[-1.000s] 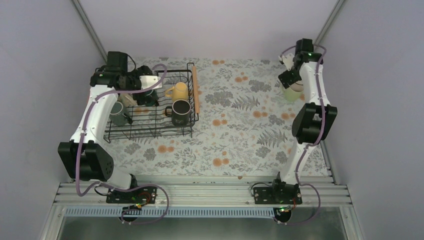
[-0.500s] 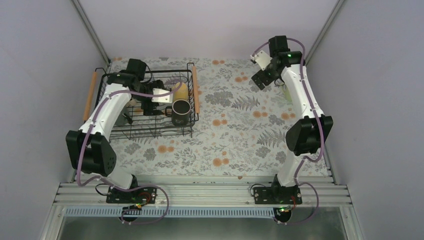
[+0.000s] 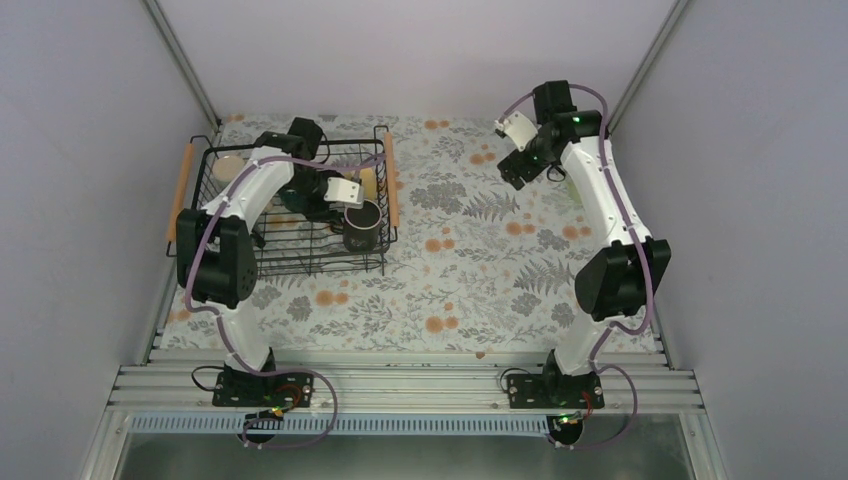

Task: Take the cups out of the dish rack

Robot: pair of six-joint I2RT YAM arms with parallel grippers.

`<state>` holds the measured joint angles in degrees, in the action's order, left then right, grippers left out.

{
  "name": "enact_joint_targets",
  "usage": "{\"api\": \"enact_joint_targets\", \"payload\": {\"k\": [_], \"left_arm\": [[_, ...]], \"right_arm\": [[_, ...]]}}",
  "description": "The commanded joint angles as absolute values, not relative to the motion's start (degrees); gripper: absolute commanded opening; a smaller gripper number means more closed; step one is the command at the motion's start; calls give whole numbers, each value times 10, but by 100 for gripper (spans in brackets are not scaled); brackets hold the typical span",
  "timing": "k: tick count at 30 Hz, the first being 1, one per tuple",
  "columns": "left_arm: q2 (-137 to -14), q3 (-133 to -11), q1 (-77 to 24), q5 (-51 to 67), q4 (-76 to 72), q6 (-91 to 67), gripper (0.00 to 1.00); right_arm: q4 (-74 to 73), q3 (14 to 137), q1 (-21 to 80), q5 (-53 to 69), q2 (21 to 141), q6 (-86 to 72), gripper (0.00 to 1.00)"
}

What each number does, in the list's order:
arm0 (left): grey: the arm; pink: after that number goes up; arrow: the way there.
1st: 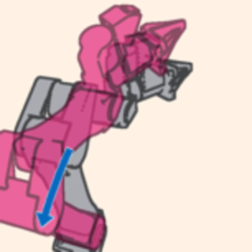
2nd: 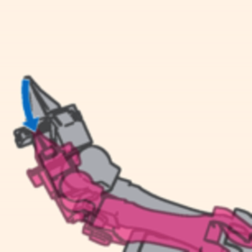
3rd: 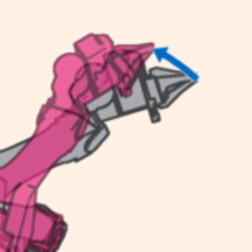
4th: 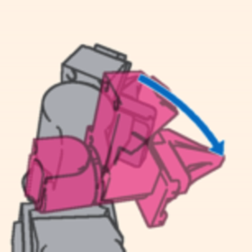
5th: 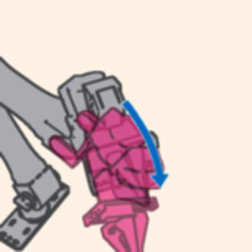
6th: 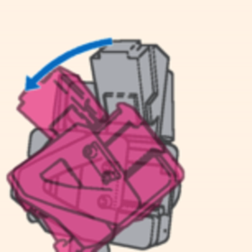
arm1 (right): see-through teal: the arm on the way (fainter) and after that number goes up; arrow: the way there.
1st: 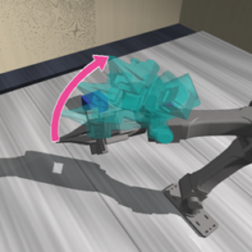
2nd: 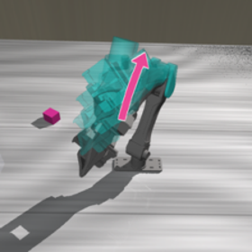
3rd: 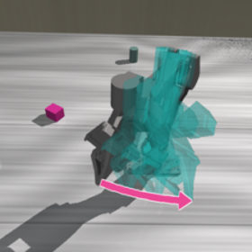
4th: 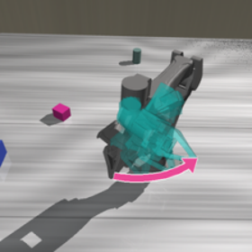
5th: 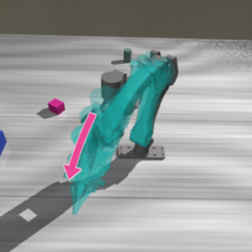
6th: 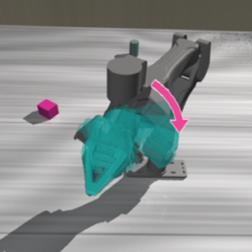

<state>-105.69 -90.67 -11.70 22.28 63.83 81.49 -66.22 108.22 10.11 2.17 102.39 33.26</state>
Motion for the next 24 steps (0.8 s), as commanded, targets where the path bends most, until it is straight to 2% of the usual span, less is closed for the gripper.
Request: {"api": "enact_joint_targets", "payload": {"k": [1,3,8,11,15,18,24], "left_arm": [[-1068,-933,-125,233,664,818,60],[-1075,-934,-128,228,664,818,52],[-1099,-944,-132,214,692,814,25],[-1102,-947,-132,217,702,812,15],[-1100,-948,-132,224,708,813,6],[-1098,-956,-133,224,715,808,3],[-1075,-1017,-118,245,764,801,2]], "right_arm": [[-647,1060,104,33,1007,330,94],[-646,1058,104,34,1007,330,93],[-648,1062,104,33,1010,330,92],[-649,1065,104,36,1012,329,92],[-651,1070,104,43,1012,326,92],[-653,1077,104,53,1011,327,92],[-662,1103,105,120,1000,332,92]]}}
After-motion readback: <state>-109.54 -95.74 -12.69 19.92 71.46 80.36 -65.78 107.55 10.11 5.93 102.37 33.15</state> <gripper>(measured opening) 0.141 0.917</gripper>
